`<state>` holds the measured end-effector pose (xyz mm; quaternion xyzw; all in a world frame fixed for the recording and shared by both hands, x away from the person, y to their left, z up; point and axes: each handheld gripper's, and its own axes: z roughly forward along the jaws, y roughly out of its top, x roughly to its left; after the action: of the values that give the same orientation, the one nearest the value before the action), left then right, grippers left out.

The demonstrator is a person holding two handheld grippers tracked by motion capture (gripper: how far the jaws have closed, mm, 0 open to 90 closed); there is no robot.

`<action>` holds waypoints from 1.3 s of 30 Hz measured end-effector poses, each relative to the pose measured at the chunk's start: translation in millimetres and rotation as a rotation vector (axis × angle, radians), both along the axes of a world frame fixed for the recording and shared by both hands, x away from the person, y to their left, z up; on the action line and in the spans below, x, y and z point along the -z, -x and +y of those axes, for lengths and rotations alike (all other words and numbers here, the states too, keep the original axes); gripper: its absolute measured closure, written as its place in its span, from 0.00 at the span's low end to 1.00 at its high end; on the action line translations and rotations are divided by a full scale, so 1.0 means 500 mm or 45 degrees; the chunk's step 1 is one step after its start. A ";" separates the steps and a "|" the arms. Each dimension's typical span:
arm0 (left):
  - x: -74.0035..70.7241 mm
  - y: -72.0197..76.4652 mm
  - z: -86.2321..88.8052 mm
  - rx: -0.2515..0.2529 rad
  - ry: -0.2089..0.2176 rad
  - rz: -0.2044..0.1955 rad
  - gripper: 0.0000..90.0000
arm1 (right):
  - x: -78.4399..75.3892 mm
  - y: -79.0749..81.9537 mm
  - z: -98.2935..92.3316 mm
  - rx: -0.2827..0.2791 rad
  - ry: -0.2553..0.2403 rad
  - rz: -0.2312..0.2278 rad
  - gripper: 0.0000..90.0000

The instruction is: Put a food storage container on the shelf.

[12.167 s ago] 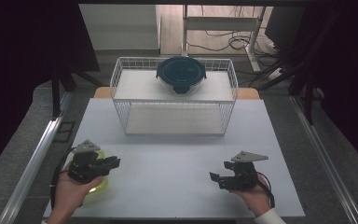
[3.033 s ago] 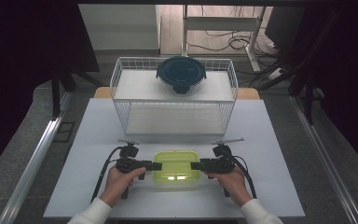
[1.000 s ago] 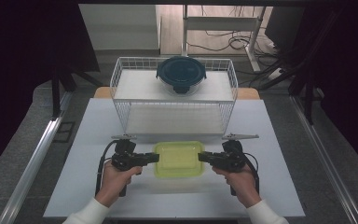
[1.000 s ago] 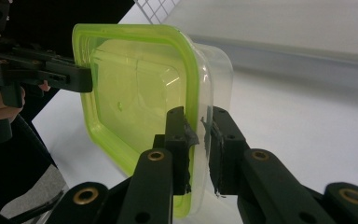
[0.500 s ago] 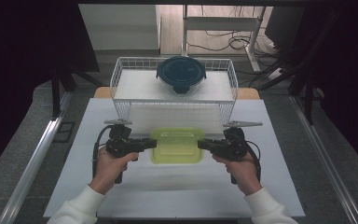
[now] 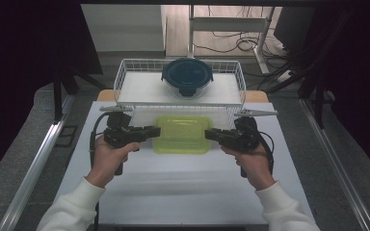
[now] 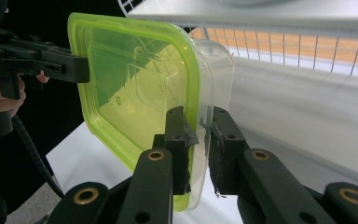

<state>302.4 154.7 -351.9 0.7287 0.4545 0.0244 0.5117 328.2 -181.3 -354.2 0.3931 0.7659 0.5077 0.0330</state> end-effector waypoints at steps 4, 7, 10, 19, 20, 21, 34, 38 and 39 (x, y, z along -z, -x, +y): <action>-0.021 -0.005 0.001 0.001 -0.002 -0.024 0.88 | -0.020 -0.004 0.001 -0.001 -0.003 -0.026 0.86; -0.034 -0.010 0.003 0.002 0.001 -0.039 0.88 | -0.036 -0.008 0.001 -0.004 -0.004 -0.044 0.86; -0.052 -0.016 0.005 0.003 0.009 -0.060 0.88 | -0.055 -0.014 0.001 -0.007 -0.004 -0.062 0.86; -0.119 -0.048 0.009 -0.002 0.007 -0.124 0.88 | -0.126 -0.045 0.006 -0.001 -0.009 -0.127 0.86; -0.127 -0.052 0.009 -0.003 0.004 -0.128 0.88 | -0.131 -0.049 0.007 -0.001 -0.013 -0.131 0.86; -0.135 -0.057 0.010 -0.005 0.000 -0.138 0.88 | -0.138 -0.053 0.008 0.000 -0.012 -0.137 0.86; -0.184 -0.121 0.021 0.015 0.043 -0.143 0.89 | -0.213 -0.107 0.014 -0.001 -0.021 -0.184 0.86; -0.207 -0.149 0.022 0.028 0.052 -0.143 0.89 | -0.236 -0.131 0.012 0.001 -0.023 -0.180 0.86; -0.212 -0.157 0.022 0.028 0.055 -0.140 0.89 | -0.240 -0.136 0.012 0.004 -0.027 -0.179 0.86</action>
<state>381.1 165.5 -245.7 0.7200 0.4180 0.0491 0.5518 396.4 -175.0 -234.3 0.3582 0.7556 0.5421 0.0832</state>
